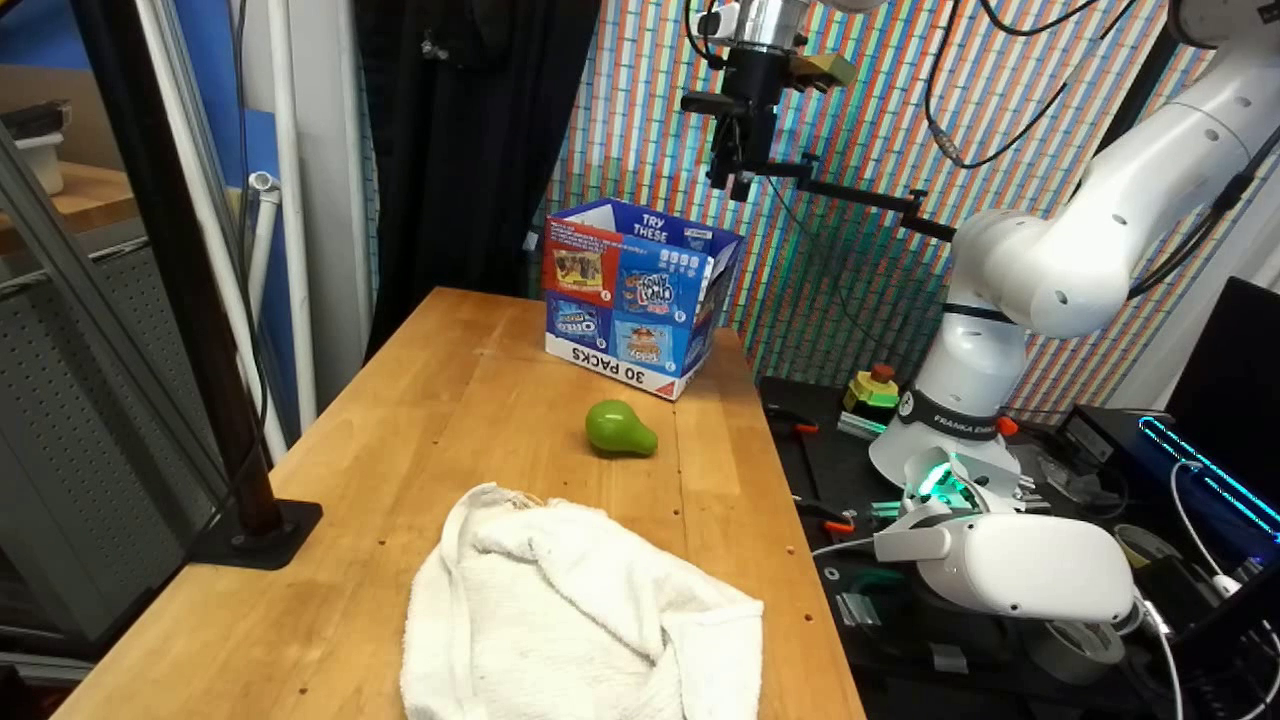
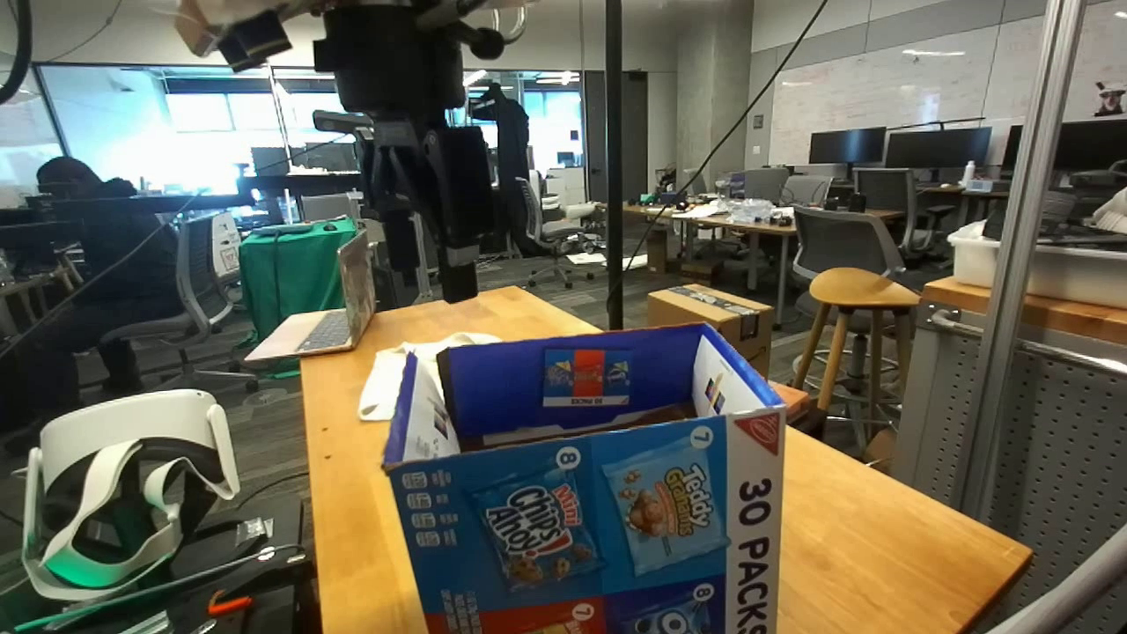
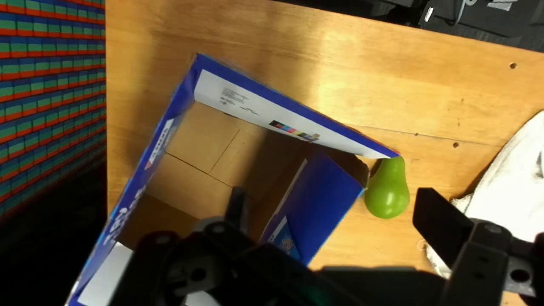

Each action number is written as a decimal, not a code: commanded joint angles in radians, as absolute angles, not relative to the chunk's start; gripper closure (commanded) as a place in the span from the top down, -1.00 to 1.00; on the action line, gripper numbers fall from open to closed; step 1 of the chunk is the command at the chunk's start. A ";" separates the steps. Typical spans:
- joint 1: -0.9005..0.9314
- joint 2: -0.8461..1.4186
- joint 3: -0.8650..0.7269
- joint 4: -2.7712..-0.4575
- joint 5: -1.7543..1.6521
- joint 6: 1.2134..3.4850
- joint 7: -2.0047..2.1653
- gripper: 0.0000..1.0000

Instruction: Put the green object in the towel then put it in the box

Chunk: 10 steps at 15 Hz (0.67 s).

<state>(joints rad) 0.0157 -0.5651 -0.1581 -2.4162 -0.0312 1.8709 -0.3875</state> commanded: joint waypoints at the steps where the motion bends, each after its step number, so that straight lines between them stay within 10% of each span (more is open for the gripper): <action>1: 0.059 -0.612 -0.057 -2.395 -0.023 1.855 -0.327 1.00; 10: 0.239 -0.646 0.194 -2.352 -0.022 1.881 -0.173 1.00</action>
<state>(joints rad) 0.1968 -0.6522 0.1487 -2.3773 -0.0312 1.8706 -0.2158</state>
